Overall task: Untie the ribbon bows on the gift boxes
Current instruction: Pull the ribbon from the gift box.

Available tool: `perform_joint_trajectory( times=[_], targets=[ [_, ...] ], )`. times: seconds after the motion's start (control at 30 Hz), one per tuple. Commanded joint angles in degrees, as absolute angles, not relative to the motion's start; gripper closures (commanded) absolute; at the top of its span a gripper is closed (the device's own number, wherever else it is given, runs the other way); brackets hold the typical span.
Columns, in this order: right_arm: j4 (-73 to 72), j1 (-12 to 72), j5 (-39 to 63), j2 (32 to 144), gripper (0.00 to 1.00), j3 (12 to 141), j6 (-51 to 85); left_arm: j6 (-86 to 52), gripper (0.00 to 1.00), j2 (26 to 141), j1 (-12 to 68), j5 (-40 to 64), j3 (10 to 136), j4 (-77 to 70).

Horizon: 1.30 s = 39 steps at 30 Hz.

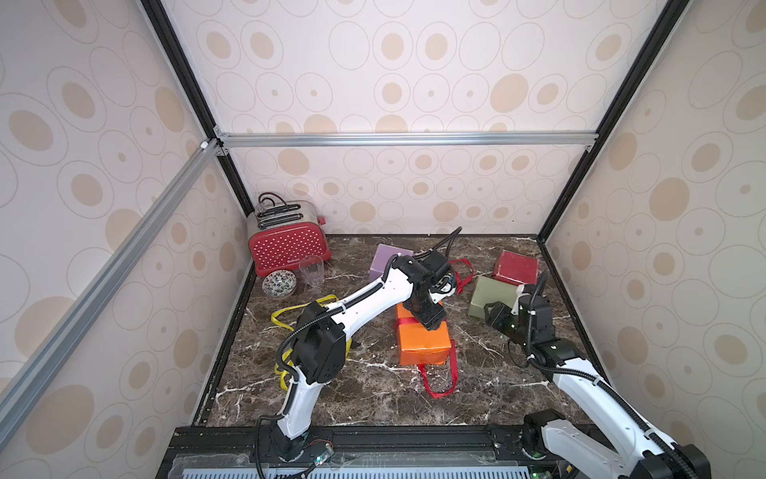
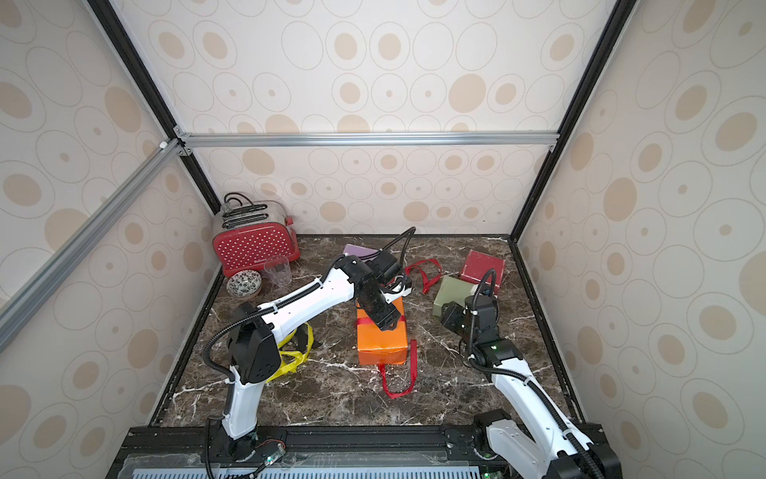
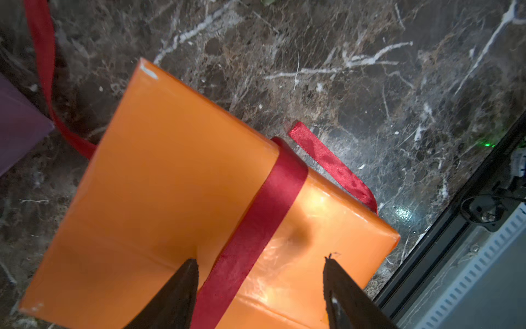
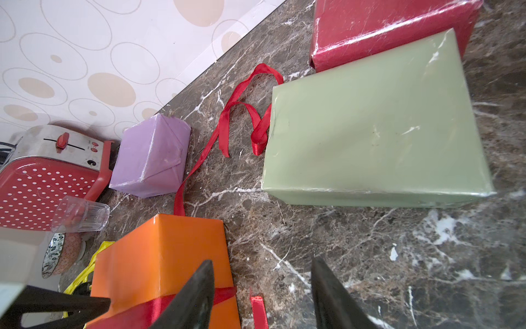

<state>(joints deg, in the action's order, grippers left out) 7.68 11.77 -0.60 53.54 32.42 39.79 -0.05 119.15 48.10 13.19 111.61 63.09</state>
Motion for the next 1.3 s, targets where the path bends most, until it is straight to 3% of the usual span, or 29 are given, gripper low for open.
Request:
perform_joint_trajectory(
  times=[0.0, 0.3, 0.37, 0.53, 0.7, 0.9, 1.27],
  targets=[
    [7.21, 11.23, -0.36, 52.95, 0.44, 31.83, 40.12, 2.8, 0.34, 121.23, 48.69, 11.83, 114.9, 70.09],
    [6.94, 10.91, -0.01, 53.12, 0.44, 31.73, 40.18, 3.74, 0.42, 122.27, 49.02, 9.95, 115.51, 69.33],
    [6.94, 10.82, 0.0, 53.14, 0.44, 31.73, 40.26, 3.69, 0.49, 122.9, 49.88, 9.46, 115.36, 69.04],
    [6.94, 10.72, 0.18, 53.22, 0.44, 31.73, 40.35, 2.27, 0.79, 123.99, 51.13, 8.62, 114.32, 66.55],
    [6.86, 10.57, 0.34, 53.34, 0.45, 31.64, 40.43, 0.38, 1.0, 123.24, 51.37, 5.11, 112.38, 62.28],
    [6.77, 10.33, 0.53, 53.4, 0.45, 31.65, 40.52, -2.79, 1.0, 120.4, 51.41, -1.56, 109.57, 56.24],
    [6.69, 9.84, 1.23, 54.05, 0.46, 31.66, 40.78, -9.47, 1.0, 108.11, 51.07, 3.23, 100.72, 40.04]
  ],
)
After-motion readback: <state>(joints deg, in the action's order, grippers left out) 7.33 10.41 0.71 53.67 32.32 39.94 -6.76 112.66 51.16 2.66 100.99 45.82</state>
